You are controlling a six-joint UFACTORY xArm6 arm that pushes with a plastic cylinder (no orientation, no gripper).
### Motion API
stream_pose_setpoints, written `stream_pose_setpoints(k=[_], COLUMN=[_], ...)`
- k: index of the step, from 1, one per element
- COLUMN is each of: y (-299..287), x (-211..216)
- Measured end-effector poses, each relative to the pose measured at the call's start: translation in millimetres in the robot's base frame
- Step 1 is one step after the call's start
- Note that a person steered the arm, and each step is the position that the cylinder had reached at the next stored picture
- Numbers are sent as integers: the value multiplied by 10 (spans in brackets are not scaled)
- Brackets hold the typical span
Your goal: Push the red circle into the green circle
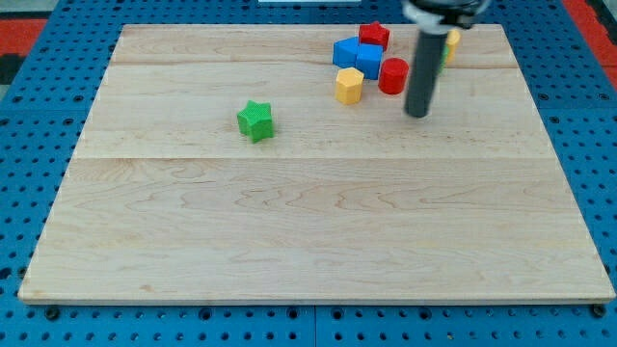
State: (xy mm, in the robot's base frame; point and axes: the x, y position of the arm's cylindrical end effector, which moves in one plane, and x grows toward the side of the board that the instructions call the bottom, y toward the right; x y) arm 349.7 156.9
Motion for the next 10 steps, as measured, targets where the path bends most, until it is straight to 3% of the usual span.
stream_pose_setpoints(k=[1, 2, 3, 6, 8, 10], y=[217, 808, 727, -583, -904, -1407], x=[-489, -694, -968, -622, -44, 158])
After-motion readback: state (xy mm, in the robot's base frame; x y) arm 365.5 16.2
